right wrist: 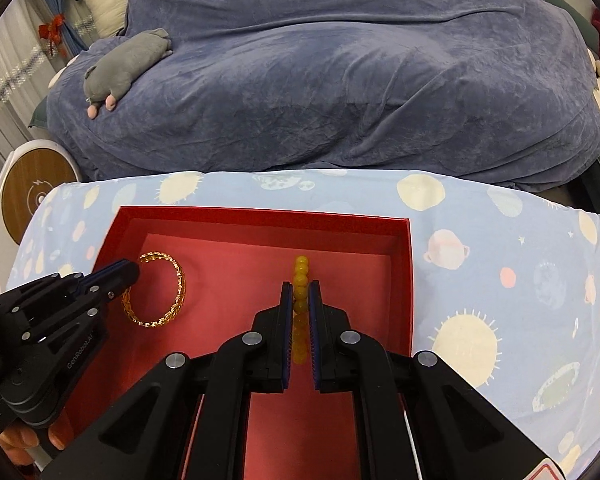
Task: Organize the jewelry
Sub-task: 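Carry both bracelets into the red box and open both tools, then move both tools back over the remaining jewelry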
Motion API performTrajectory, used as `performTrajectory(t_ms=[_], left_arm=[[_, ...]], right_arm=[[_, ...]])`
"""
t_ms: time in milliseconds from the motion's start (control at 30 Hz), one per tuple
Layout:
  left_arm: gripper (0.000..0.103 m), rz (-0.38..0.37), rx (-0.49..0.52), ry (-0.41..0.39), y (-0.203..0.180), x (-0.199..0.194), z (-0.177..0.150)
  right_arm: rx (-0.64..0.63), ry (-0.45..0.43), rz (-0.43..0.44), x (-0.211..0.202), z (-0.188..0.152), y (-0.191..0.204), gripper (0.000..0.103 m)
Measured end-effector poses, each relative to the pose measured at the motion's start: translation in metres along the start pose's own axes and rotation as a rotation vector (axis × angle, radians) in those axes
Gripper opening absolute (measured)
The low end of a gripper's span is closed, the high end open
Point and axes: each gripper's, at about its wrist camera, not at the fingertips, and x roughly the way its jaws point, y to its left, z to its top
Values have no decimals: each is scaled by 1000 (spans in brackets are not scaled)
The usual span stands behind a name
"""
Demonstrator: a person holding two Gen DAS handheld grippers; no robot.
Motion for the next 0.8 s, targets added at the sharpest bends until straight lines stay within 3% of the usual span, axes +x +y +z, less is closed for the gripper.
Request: performTrajectory(t_ms=[67,200,267,467,800], left_arm=[[8,4,-8,-17,2,1,1],[36,40,-14,-61,2,-10,1],[43,56,-8,-93,2,-20,1],[46,37,-15,-134,3,-62,-18],[51,51,-24,-172,4,-139,-85]], right_arm=[[6,-13,-18,0,0,-3,11],[32,-59,-20,-14,-2,-9,25],[53,-87,-6,-30,-6,-12,32],[65,-137,22,-79,-30,-11,34],[42,-164,-6,-149,-111,0,37]])
